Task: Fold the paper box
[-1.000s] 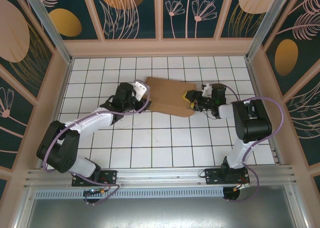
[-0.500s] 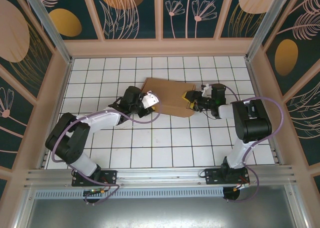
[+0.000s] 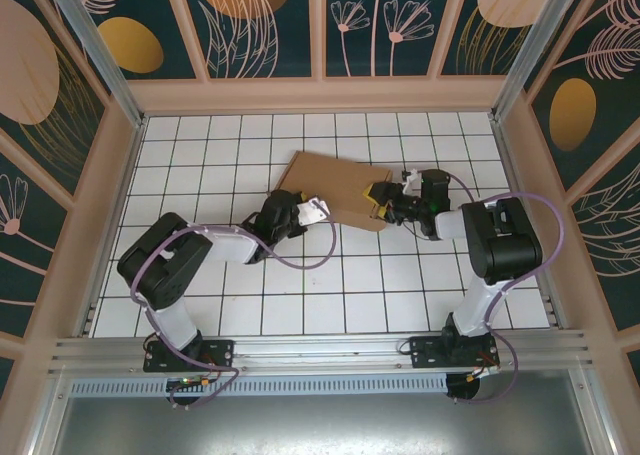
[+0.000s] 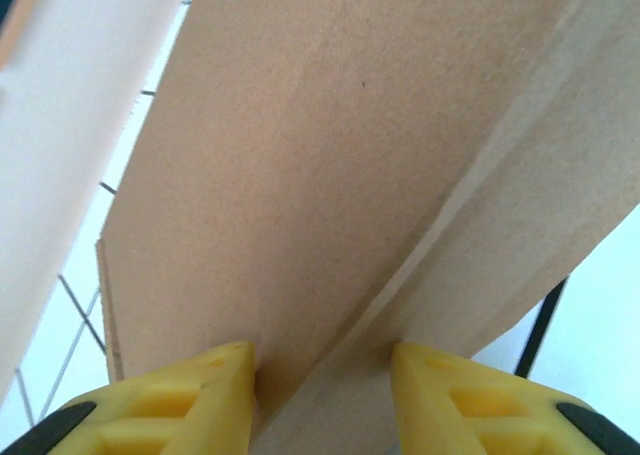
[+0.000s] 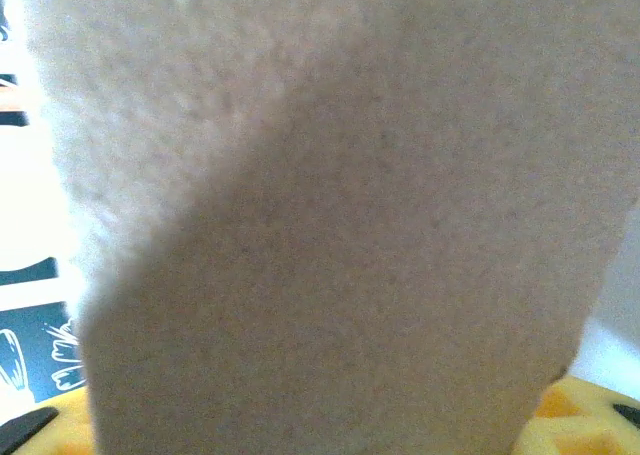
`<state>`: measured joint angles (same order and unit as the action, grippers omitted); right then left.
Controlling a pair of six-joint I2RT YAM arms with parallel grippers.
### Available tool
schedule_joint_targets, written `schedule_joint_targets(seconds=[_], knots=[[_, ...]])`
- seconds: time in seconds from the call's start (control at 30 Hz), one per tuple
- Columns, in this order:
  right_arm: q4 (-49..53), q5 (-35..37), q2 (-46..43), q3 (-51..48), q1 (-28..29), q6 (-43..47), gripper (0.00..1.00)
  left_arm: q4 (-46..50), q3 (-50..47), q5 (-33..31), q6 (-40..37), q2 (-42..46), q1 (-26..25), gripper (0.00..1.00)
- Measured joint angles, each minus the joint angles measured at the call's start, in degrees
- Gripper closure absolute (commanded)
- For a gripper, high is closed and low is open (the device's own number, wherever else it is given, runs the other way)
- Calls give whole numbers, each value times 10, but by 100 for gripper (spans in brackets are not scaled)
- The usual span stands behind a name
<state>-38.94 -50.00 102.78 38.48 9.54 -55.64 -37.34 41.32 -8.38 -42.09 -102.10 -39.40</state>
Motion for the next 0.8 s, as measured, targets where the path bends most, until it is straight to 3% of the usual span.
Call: schedule_joint_targets(seconds=[0.13,0.27,0.4,0.53,0.8], knots=[[-16,9,2,-4,2,-17,65,-91,-13,-39,-36,-32,-7,57],[-18,10,2,-6,2,-25,67,-104,-21,-43,-53,-23,-8,49],[-17,-2,-9,-14,2,-39,67,-28,-24,-6,-68,34,-5,41],[-47,-26,-16,-40,3,-81,67,43,-23,54,-89,98,-3,19],[-108,-42,-16,-75,7,-145,67,187,36,123,-114,108,-3,23]])
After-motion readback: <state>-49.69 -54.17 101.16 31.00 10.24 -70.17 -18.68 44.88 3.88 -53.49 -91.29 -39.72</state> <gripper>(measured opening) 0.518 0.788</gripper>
